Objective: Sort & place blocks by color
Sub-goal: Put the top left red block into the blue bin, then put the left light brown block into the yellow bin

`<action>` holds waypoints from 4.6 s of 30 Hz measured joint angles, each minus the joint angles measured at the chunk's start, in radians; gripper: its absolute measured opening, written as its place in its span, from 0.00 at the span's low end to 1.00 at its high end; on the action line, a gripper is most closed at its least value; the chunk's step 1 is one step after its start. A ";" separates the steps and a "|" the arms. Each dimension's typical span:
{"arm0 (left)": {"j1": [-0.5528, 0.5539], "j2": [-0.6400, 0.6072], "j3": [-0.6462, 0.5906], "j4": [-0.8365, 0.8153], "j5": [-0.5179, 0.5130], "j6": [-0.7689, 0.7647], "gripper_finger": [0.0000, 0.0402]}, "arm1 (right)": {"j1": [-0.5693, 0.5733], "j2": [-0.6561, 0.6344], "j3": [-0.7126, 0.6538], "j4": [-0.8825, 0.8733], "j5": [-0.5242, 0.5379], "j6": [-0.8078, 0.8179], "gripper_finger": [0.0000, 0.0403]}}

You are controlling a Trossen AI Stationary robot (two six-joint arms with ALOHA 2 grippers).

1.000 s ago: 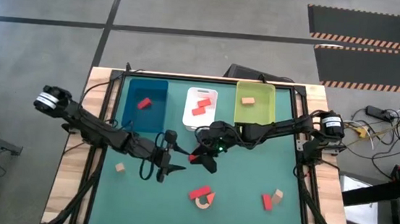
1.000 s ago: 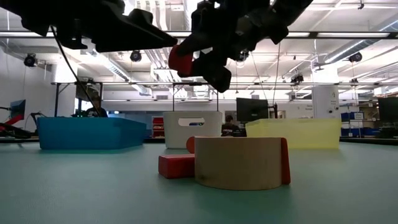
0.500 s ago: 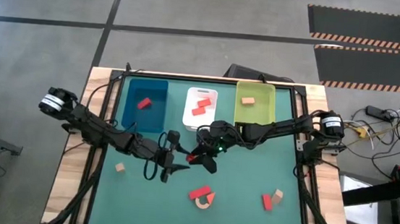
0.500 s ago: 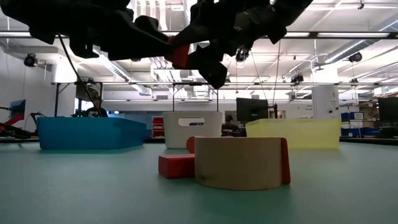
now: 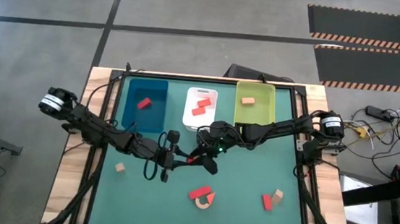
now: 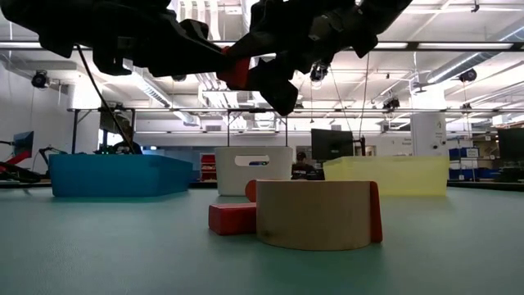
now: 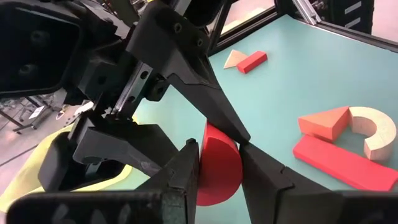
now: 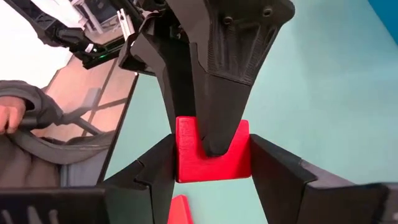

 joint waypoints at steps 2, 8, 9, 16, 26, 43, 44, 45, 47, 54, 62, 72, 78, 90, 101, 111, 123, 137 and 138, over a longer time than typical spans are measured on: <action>0.000 0.000 0.000 0.000 0.001 -0.005 0.18 | -0.001 0.000 0.000 0.002 0.002 -0.008 0.46; 0.000 -0.003 0.000 -0.007 0.006 -0.029 0.18 | -0.012 0.000 0.000 -0.005 0.003 -0.019 0.60; 0.000 -0.003 0.000 -0.007 0.005 -0.032 0.18 | -0.016 -0.001 0.000 -0.013 0.003 -0.026 0.62; 0.001 -0.005 0.000 -0.016 -0.007 -0.105 0.18 | -0.050 -0.034 0.001 -0.144 -0.006 -0.070 0.72; 0.000 -0.058 0.024 -0.165 -0.026 -0.241 0.18 | -0.050 -0.149 0.000 -0.446 0.065 -0.122 0.69; 0.136 -0.326 0.272 -1.170 -0.195 -0.723 0.18 | -0.051 -0.249 0.000 -0.718 0.354 -0.290 0.59; 0.169 -0.336 0.291 -1.243 -0.195 -0.744 0.18 | -0.051 -0.249 -0.001 -0.705 0.354 -0.299 0.59; 0.205 -0.342 0.310 -1.308 -0.196 -0.759 0.18 | -0.051 -0.249 -0.001 -0.697 0.353 -0.306 0.58; 0.285 -0.350 0.344 -1.377 -0.187 -0.760 0.18 | -0.051 -0.249 -0.001 -0.701 0.353 -0.318 0.58; 0.623 -0.313 0.396 -1.489 -0.038 -0.619 0.18 | -0.051 -0.249 -0.001 -0.701 0.354 -0.366 0.58; 0.942 -0.162 0.396 -1.466 0.043 -0.385 0.18 | -0.051 -0.249 -0.002 -0.695 0.353 -0.418 0.57; 1.088 0.087 0.403 -1.300 0.055 -0.201 0.18 | -0.051 -0.249 -0.039 -0.650 0.353 -0.441 0.57; 1.101 0.170 0.409 -1.298 0.053 -0.156 0.18 | -0.051 -0.248 -0.041 -0.650 0.353 -0.439 0.57; 1.101 0.182 0.409 -1.280 0.049 -0.155 0.27 | -0.051 -0.248 -0.041 -0.643 0.353 -0.407 0.57; 1.093 0.130 0.409 -1.296 0.047 -0.157 0.28 | -0.051 -0.248 -0.041 -0.644 0.352 -0.359 0.57; 0.938 -0.167 0.406 -1.435 0.087 -0.453 0.28 | -0.051 -0.248 -0.041 -0.632 0.352 -0.393 0.57; 0.425 -0.374 0.339 -1.439 0.105 -1.071 0.28 | -0.051 -0.248 -0.041 -0.564 0.352 -0.532 0.57; -0.165 -0.199 0.282 -1.493 0.236 -2.067 0.28 | -0.053 -0.248 -0.032 -0.527 0.352 -0.676 0.57; -0.188 -0.177 0.283 -1.526 0.271 -2.122 0.28 | -0.053 -0.248 -0.032 -0.520 0.352 -0.682 0.57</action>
